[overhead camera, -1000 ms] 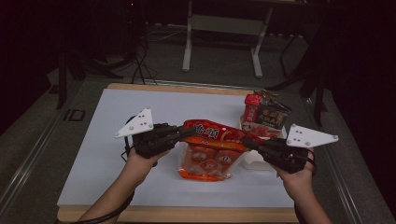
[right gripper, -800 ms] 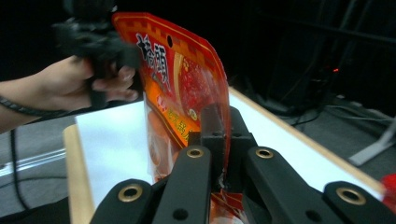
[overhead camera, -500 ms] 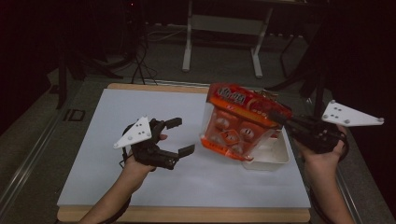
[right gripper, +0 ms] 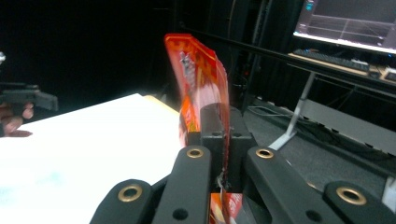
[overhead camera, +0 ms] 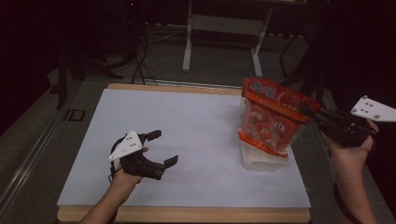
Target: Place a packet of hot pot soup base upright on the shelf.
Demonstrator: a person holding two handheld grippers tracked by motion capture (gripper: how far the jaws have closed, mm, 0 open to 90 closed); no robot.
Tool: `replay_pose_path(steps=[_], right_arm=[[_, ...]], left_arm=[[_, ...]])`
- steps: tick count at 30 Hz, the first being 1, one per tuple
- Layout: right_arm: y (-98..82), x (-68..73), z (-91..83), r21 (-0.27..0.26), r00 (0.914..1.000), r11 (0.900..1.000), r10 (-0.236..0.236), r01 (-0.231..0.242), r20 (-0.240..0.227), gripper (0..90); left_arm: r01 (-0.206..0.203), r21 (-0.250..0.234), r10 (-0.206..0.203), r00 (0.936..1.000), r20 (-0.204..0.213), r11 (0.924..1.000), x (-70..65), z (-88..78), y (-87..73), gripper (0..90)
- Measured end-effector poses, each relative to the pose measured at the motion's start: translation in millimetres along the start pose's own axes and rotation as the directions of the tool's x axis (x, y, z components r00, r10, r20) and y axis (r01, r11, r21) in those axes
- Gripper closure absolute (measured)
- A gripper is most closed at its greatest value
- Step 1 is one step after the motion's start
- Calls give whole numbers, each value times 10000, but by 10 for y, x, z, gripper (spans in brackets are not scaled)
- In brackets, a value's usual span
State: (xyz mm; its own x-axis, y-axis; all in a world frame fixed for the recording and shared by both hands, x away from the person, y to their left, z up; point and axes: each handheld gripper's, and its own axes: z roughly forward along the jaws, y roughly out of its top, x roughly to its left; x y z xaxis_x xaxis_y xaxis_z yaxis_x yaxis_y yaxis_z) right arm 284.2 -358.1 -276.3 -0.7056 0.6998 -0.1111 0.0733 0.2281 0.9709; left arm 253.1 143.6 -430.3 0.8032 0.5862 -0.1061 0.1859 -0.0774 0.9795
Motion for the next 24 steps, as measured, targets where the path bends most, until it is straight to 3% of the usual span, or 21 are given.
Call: replay_pose_path(steps=[9, 24], right_arm=[[-195, -140, 32, 501, 9996, 9985, 234, -242, 171, 900], [-328, -144, 310, 967, 9985, 9938, 546, -546, 26, 900]], left_arm=[[425, 148, -421, 9988, -244, 9990, 59, -70, -195, 8], [1069, 233, -1067, 9943, -75, 9940, 34, 12, -471, 8]])
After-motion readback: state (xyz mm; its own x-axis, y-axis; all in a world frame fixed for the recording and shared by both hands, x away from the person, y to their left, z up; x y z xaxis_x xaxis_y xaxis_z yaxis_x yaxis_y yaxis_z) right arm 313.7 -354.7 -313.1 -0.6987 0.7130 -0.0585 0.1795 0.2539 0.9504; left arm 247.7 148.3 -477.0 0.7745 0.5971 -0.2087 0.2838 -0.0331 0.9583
